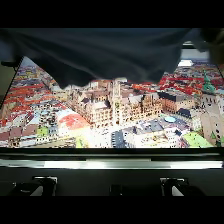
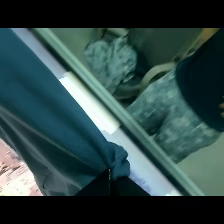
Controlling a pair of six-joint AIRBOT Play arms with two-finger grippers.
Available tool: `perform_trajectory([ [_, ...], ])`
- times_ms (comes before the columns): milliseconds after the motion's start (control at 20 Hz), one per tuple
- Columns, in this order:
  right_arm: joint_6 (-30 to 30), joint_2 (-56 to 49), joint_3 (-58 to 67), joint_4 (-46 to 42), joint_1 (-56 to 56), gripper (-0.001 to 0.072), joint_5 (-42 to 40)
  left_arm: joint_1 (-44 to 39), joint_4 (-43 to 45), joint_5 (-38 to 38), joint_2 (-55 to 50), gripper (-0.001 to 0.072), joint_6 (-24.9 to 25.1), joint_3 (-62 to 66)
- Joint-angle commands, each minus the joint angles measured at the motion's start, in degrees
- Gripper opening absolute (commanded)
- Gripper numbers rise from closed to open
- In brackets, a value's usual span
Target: Fold the shirts.
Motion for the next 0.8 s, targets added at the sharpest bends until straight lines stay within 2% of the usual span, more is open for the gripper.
perform_trajectory([
  [0, 4.6, 7.5, 4.2, -6.1, 0.0, 0.0045, 2.0, 1.0, 1.0, -5.5, 1.6, 0.0031, -1.2, 11.7],
  [200, 7.6, 9.7, 4.3, -6.4, 0.0, 0.0045, 8.5, 1.0, 1.2, -12.9, 2.3, 0.0031, -1.7, 11.7],
  [300, 9.7, 9.3, 4.2, -7.1, 0.0, 0.0045, 15.2, 1.0, 2.4, -17.9, 1.8, 0.0031, -2.0, 10.8],
  [450, 13.8, 4.4, 3.2, -9.8, 0.0, 0.0045, 35.3, 1.0, 3.7, -26.8, 1.3, 0.0031, -3.5, 2.6],
  [500, 14.6, 2.7, 0.6, -10.8, 0.2, 0.0045, 36.4, 0.9, 3.7, -28.3, 1.4, 0.0031, -3.4, -3.1],
  [600, 13.6, -0.1, -9.1, -10.9, 0.2, 0.0045, 33.7, 0.9, 3.8, -26.5, 1.3, 0.0031, -2.9, -16.8],
  [750, 12.8, -8.3, -25.0, -11.6, 0.2, 0.0045, 21.4, 0.9, 3.7, -11.8, -2.4, 0.0032, -1.0, -35.5],
])
